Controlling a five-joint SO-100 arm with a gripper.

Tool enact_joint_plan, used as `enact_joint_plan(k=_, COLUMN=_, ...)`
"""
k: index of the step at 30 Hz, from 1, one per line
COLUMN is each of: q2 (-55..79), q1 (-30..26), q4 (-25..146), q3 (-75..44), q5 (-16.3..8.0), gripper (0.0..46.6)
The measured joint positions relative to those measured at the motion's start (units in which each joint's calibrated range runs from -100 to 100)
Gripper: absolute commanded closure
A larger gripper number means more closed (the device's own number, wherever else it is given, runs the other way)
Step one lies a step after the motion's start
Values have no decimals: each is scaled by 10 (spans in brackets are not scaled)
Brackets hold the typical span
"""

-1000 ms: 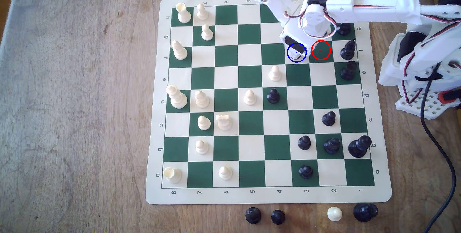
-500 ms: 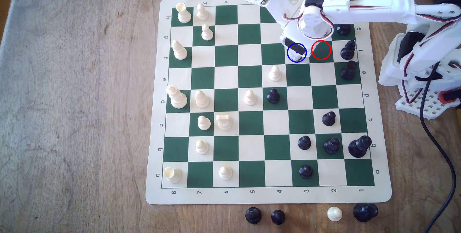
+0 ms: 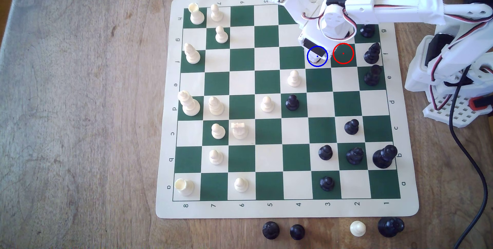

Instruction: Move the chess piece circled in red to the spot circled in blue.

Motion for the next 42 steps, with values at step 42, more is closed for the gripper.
enact_joint_plan(k=42, q2=10, q1=4, q4=8, q3=16, q5=11, gripper=276)
